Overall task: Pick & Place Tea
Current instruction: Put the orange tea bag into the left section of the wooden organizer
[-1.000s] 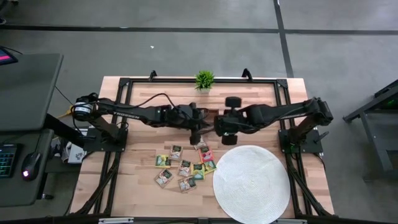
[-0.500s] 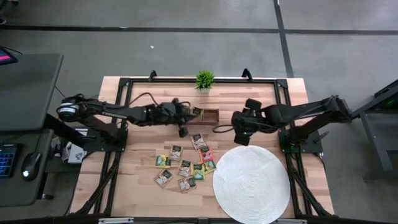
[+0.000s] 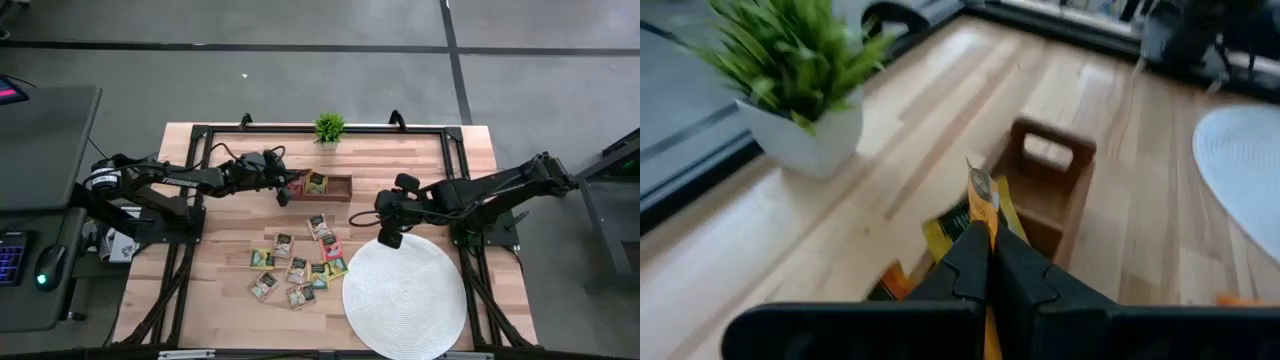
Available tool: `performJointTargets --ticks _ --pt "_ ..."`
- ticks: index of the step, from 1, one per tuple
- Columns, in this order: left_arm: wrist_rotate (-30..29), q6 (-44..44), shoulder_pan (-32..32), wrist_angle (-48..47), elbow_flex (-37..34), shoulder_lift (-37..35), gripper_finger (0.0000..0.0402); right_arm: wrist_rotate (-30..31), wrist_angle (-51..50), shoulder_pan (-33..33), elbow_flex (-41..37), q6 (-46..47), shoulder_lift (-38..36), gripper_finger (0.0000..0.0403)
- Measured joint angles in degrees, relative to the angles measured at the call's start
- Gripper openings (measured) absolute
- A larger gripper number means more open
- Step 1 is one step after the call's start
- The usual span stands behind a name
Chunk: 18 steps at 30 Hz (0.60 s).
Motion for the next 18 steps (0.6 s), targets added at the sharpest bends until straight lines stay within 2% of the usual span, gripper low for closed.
performJointTargets --ticks 5,18 --pt "1.4 -0.3 1.2 -0.4 -1.1 0.0 0.0 0.1 1.1 0.0 0.0 0.0 0.0 0.0167" --pt "-0.3 -1.1 1.3 -1.3 -2.5 0.2 0.0 0.2 1.7 0.0 0.0 -0.1 0.0 0.0167"
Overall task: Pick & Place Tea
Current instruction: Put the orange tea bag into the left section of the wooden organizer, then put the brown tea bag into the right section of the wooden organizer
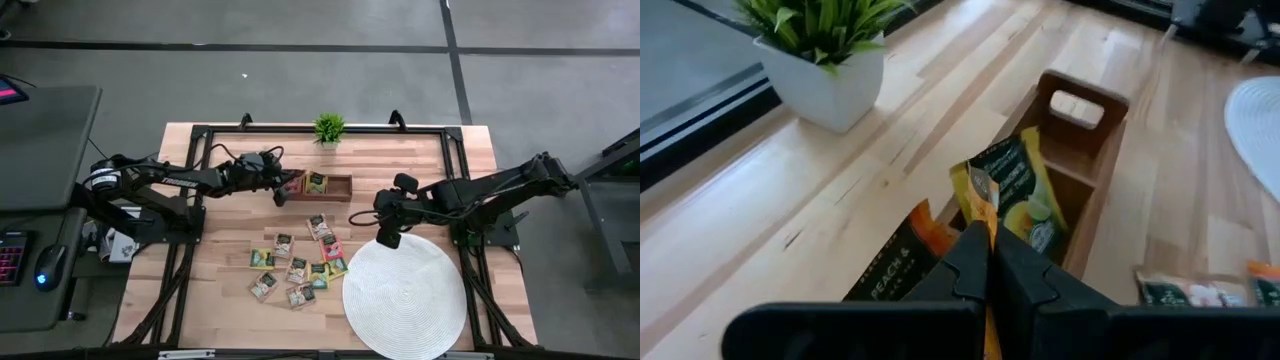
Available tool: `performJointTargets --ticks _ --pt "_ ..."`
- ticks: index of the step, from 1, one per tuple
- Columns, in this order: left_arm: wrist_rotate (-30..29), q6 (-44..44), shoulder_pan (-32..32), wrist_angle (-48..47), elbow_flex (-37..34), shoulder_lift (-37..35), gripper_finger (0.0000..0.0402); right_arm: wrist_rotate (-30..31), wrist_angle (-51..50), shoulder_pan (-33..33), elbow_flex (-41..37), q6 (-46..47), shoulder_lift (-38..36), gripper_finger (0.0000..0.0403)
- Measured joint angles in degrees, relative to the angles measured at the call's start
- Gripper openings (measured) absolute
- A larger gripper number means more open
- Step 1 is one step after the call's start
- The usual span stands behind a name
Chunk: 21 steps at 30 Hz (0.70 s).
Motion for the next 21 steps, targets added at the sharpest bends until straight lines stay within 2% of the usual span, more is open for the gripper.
performJointTargets --ticks 5,10,15,21 --pt "-1.2 0.0 0.6 -1.3 0.0 0.0 0.0 0.0 0.7 -0.1 0.0 0.0 0.0 0.0167" --pt "1.4 -0.1 2.7 -3.0 0.0 0.0 0.0011 0.0 1.2 -0.1 0.0 0.0 0.0 0.0167" --pt "3.2 1.8 4.1 -3.7 0.0 0.0 0.0068 0.0 1.3 -0.1 0.0 0.0 0.0 0.0167" --pt "-1.0 2.6 4.1 -3.7 0.0 0.0 0.0145 0.0 2.2 -0.1 0.0 0.0 0.0 0.0167"
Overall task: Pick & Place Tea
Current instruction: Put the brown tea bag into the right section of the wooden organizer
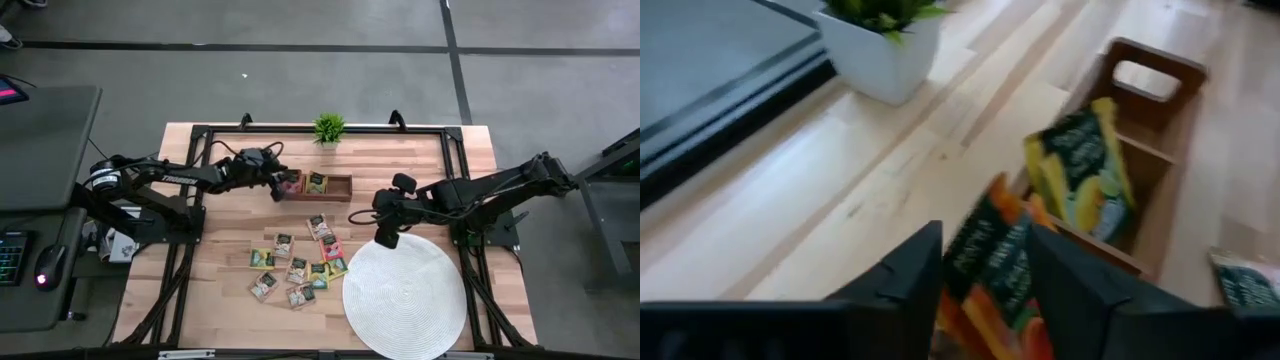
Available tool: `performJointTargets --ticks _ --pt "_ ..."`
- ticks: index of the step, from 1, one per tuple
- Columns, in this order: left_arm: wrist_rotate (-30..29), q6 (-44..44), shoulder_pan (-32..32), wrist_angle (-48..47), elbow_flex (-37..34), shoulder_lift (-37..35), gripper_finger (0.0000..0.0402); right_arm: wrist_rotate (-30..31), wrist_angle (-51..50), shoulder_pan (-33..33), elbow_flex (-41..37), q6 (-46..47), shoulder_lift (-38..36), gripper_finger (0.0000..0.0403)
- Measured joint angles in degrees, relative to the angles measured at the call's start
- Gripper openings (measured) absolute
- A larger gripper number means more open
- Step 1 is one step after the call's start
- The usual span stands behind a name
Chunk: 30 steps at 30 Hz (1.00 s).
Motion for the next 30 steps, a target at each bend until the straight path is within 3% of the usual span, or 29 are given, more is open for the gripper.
performJointTargets --ticks 7,12,20,24,30 --pt "-3.9 0.0 0.0 0.1 0.0 -0.5 0.0171 -0.3 3.1 0.0 0.0 0.0 0.0 0.0167" --pt "-3.5 0.0 0.0 1.0 0.0 -2.8 0.0171 -2.2 13.2 0.0 -2.5 -1.8 1.0 0.0167" --pt "5.6 3.0 -0.3 0.7 0.1 -9.0 0.0172 -6.9 29.3 -0.1 -10.0 -2.1 4.7 0.0167" --pt "8.8 2.8 -3.7 0.5 0.1 -10.5 0.0172 -8.0 37.0 -0.3 -11.2 -2.7 7.9 0.0167" --pt "5.9 1.3 -12.7 -2.6 0.1 -10.4 0.0172 -12.7 46.3 -0.7 -11.2 -2.9 15.3 0.0167"
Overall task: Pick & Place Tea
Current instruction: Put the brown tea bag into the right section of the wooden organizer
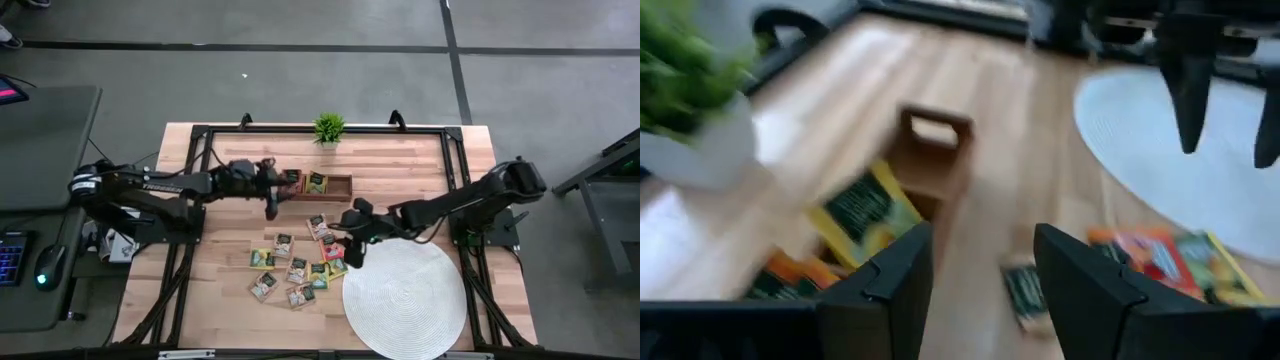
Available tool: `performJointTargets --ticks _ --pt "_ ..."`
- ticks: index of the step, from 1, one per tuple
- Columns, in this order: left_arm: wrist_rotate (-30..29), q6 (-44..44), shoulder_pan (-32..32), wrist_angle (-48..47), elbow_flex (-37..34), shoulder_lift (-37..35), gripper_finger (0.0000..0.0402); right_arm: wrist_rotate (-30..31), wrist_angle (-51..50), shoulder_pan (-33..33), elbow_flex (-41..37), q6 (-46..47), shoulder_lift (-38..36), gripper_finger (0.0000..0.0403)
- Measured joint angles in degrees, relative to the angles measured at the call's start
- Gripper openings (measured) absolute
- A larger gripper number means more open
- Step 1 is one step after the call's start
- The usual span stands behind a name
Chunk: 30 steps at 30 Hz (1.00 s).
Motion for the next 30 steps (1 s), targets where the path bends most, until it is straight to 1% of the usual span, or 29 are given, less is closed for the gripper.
performJointTargets --ticks 2,6,10,12,15,18,20,22,24,27,30 --pt "-2.0 -1.1 -3.3 -2.0 0.0 0.1 0.0172 -2.4 2.6 -0.1 0.0 1.1 2.4 0.0167" --pt "-7.2 -5.4 -9.8 -7.9 0.0 0.1 0.0172 -5.2 2.9 -0.4 1.9 1.4 6.1 0.0167" --pt "-11.0 -10.0 -17.4 -11.8 0.0 0.1 0.0172 -5.7 3.0 -0.7 4.8 0.5 8.5 0.0167" --pt "-14.4 -13.0 -21.3 -13.8 0.0 0.1 0.0172 -5.7 2.8 -1.0 6.5 -0.5 9.5 0.0167" --pt "-22.0 -19.3 -27.3 -18.2 0.0 0.1 0.0165 -6.4 2.8 -1.9 9.0 -1.6 11.0 0.0167" --pt "-28.2 -27.7 -33.2 -23.7 0.0 0.1 0.0148 -7.6 2.6 -3.4 11.0 -1.6 12.5 0.0167" --pt "-30.6 -32.6 -36.4 -25.4 0.0 0.2 0.0132 -8.5 2.4 -4.5 12.2 -1.8 13.4 0.0167" --pt "-32.2 -36.2 -38.7 -25.0 0.0 1.8 0.0115 -9.0 2.2 -5.5 13.2 -2.3 14.6 0.0167" --pt "-33.4 -39.2 -40.2 -25.1 0.0 3.5 0.0098 -9.8 2.2 -6.5 14.3 -2.9 15.7 0.0167" --pt "-33.6 -43.5 -42.1 -24.5 0.0 5.3 0.0071 -10.8 2.0 -7.4 15.6 -3.7 17.0 0.0167" --pt "-33.2 -46.5 -42.4 -22.2 0.0 8.9 0.0039 -11.2 1.0 -7.8 16.4 -4.6 18.0 0.0167"
